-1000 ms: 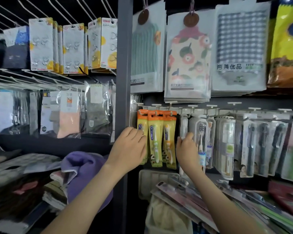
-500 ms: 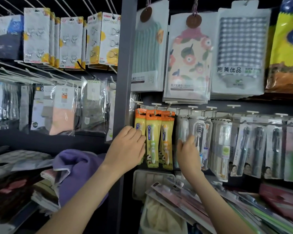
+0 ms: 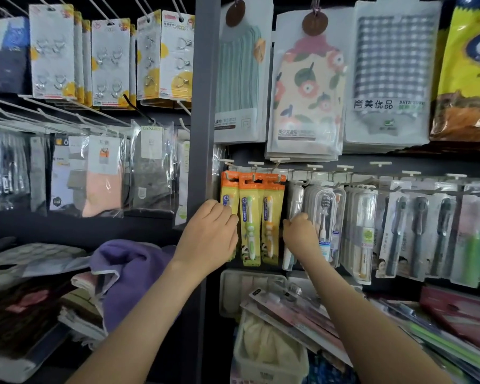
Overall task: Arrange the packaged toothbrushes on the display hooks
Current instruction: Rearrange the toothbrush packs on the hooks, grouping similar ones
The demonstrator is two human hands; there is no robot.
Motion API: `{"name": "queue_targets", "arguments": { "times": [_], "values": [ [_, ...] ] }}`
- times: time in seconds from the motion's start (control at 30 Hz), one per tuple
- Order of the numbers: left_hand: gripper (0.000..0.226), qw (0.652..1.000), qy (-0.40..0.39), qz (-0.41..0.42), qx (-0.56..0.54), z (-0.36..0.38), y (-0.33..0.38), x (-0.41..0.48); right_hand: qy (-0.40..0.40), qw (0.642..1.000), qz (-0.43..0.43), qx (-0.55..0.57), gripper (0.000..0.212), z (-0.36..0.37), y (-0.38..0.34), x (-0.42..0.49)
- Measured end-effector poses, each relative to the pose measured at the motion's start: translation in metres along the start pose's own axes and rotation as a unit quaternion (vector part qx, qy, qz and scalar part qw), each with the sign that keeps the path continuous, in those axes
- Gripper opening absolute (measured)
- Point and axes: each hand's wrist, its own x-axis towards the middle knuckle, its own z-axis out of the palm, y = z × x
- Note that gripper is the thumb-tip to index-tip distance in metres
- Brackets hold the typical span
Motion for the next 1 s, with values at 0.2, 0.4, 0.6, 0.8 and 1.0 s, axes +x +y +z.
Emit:
{"name": "queue_targets", "arguments": {
  "times": [0.2,0.4,0.6,0.8,1.0],
  "values": [
    [0.023,1.000,-0.008,-0.007,0.012,0.001,-0.002,-0.001,-0.008,0.999,-0.044,-0.030,0.039,-0.008,0.021,-0.030],
    [0.029,0.986,-0.044,-0.128,-0.101,-0.018,0.048,0.003,0.015,0.995,-0.094,0.005,0.042,-0.062,0.061,-0.073],
    [0.022,0.937,-0.107,-0.160,-0.292,-0.046,0.167,0.037,0.056,0.992,-0.095,0.060,0.038,-0.117,0.124,-0.087],
    [0.027,0.898,-0.150,-0.212,-0.356,-0.046,0.266,0.086,0.081,0.990,-0.080,0.078,0.033,-0.186,0.222,-0.074],
    [0.039,0.892,-0.195,-0.223,-0.342,-0.030,0.362,0.124,0.087,0.993,-0.026,0.079,0.041,-0.258,0.324,-0.044]
  ]
}}
